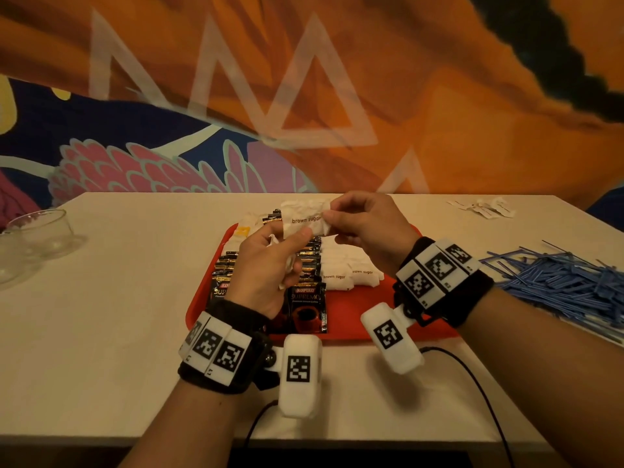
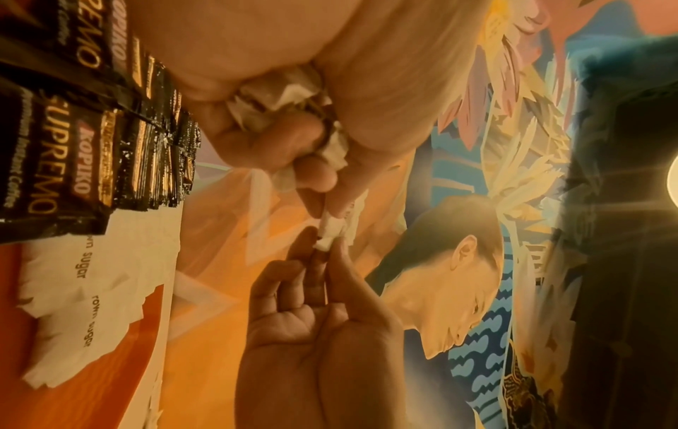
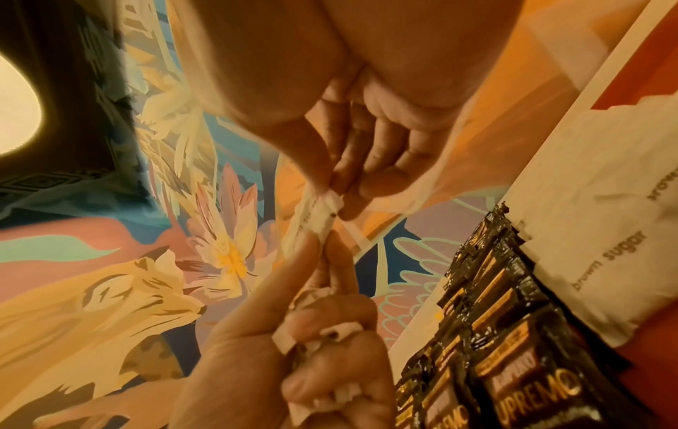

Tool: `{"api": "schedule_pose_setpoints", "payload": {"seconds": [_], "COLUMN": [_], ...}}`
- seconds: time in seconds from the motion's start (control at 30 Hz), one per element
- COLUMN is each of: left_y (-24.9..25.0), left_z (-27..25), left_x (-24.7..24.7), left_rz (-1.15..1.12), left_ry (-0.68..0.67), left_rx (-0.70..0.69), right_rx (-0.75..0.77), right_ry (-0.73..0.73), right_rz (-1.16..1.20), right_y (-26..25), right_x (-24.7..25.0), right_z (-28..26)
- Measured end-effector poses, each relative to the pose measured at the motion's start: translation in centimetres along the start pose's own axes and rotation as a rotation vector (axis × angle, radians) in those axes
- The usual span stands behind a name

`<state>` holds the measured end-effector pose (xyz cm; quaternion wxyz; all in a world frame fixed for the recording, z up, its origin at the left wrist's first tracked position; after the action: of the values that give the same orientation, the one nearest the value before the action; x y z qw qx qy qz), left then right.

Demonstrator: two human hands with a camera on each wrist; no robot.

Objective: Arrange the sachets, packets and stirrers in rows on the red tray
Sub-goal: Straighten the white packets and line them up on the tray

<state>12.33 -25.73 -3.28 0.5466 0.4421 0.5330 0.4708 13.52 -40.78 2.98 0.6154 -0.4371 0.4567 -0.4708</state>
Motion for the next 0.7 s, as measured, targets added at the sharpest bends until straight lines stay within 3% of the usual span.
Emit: {"api": "schedule_pose_setpoints", "payload": {"seconds": [0.1, 0.27, 0.47, 0.6, 0.7], "left_y": [0.1, 0.0, 0.4, 0.7, 1.1], "left_z": [0.0, -0.1, -0.2, -0.4, -0.5], "left_x": [0.1, 0.0, -0.3, -0.7, -0.7], "left_rz": [-0.014, -0.026, -0.052, 0.015, 0.022], "left_ry": [0.025, 0.016, 0.017, -0.020, -0.026], "left_rx": [-0.006, 0.004, 0.001, -0.007, -0.023], "right_rx": [0.011, -0.051, -0.022, -0.001, 0.024], "right_ry": [0.064, -0.104, 0.042, -0.089, -0.108], "right_rz": [0.077, -0.113, -0.059, -0.121, -0.206], "right_y": [-0.1, 0.6, -0.3, -0.4, -0.7], "right_x": [0.5, -0.5, 1.4, -0.2, 0.0], "right_z": [0.0, -0.3, 0.1, 0.0, -0.1]}}
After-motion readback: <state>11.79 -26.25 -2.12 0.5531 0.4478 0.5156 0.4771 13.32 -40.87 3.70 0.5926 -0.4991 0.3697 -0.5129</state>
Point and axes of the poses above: each hand's wrist, its own z-axis towards the middle knuckle, its own x-axis out of the back of the hand, y = z × x, the point moved 10 cm from there along z, towards the middle knuckle, and after that the axes turned 11 degrees about z, right-handed, at the moved point
